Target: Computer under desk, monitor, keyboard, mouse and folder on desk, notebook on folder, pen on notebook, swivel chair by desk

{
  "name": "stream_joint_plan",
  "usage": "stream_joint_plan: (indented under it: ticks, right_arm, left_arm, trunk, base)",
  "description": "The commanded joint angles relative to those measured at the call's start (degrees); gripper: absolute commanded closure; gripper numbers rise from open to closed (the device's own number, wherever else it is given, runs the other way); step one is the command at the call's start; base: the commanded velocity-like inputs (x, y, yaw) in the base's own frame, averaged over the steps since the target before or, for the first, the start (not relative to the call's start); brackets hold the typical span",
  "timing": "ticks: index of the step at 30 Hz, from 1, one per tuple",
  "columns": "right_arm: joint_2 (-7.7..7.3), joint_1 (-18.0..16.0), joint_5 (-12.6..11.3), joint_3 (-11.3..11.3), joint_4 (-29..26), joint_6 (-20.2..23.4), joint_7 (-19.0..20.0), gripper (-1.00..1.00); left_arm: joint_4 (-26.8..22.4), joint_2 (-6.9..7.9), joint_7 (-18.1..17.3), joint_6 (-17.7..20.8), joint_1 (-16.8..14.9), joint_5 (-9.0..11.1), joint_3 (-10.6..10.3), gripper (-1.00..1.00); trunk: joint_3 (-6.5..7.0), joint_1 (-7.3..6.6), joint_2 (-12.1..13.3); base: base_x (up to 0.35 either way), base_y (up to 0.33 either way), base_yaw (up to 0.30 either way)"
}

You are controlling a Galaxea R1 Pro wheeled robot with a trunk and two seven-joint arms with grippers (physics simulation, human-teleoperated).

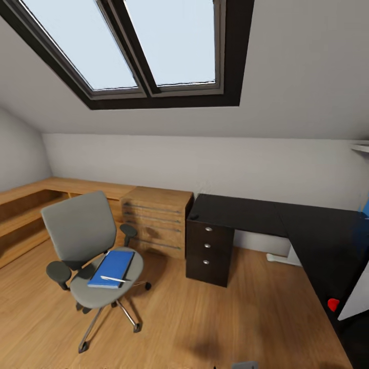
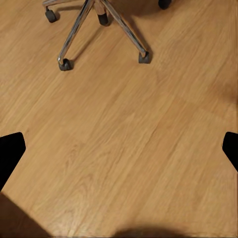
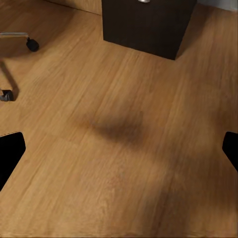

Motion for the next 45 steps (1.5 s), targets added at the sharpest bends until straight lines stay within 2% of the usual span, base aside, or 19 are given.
stream_joint_plan:
  ticks: [1, 13, 27, 45]
  right_arm:
    - [0.00, -0.08, 0.03, 0.46, 0.09, -0.09, -0.56, -1.00]
    - [0.07, -0.06, 0.02, 0.49, 0.15, 0.02, -0.60, -1.00]
    - [0.09, -0.05, 0.02, 0.46, 0.15, 0.09, -0.60, -1.00]
    - [0.04, -0.10, 0.11, 0.45, 0.15, 0.04, -0.57, -1.00]
  left_arm:
    - [0.00, 0.06, 0.35, -0.37, -0.05, 0.61, -0.39, -1.00]
    - [-0.09, 0.04, 0.35, -0.54, -0.05, 0.61, -0.46, -1.00]
    - [-0.11, -0.19, 0.40, -0.48, -0.05, 0.61, -0.52, -1.00]
    - [-0.09, -0.38, 0.67, -0.46, -0.05, 0.53, -0.67, -1.00]
  trunk:
    - [0.11, -0.26, 0.35]
    - [1.71, -2.89, 5.17]
    - [3.14, -5.97, 10.78]
    - [6.12, -9.92, 18.00]
  base:
    - [-0.335, 0.041, -0.274]
    - [-0.337, -0.053, -0.233]
    - [-0.318, -0.180, -0.160]
    - [-0.256, -0.263, -0.018]
